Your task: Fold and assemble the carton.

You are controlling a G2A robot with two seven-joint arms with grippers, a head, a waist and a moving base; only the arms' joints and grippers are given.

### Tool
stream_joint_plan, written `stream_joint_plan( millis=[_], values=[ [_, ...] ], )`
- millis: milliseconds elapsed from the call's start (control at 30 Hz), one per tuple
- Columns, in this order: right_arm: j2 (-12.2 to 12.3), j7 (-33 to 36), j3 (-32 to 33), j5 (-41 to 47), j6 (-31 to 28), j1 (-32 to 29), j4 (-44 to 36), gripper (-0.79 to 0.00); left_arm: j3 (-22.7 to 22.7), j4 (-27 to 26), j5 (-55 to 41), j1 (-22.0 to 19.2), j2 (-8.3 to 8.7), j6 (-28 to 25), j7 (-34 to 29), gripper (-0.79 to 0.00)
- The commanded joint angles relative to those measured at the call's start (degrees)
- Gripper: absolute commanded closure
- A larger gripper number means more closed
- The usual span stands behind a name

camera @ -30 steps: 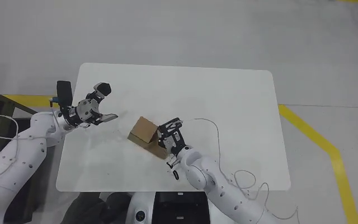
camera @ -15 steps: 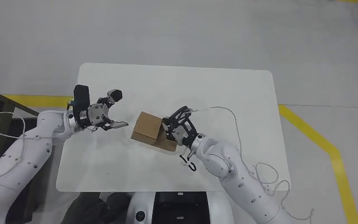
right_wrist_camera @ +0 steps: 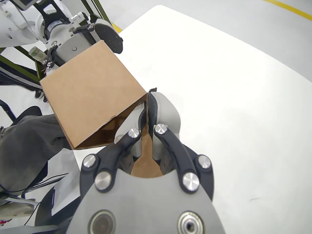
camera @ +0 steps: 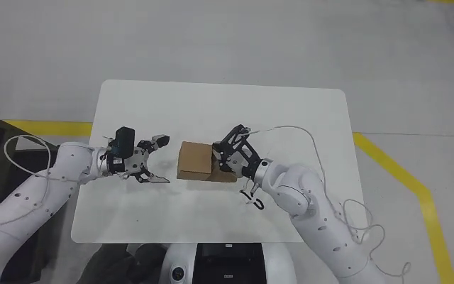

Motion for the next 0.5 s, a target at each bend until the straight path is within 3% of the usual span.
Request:
stream_joint_plan(
  millis=[0,467],
  values=[
    [-0.08,0.31,-0.57,-0.11,-0.09,0.61,0.19,0.000,1.85,-0.31,0.82,-1.03,0.30,0.00,-0.04,-0.785],
    [-0.64,0.29,-4.01,-2.19,0.50,3.66,1.79,0.000,8.76,1.18,-1.69,-8.18,0.20,0.00,-0.70,-0.785]
  ],
)
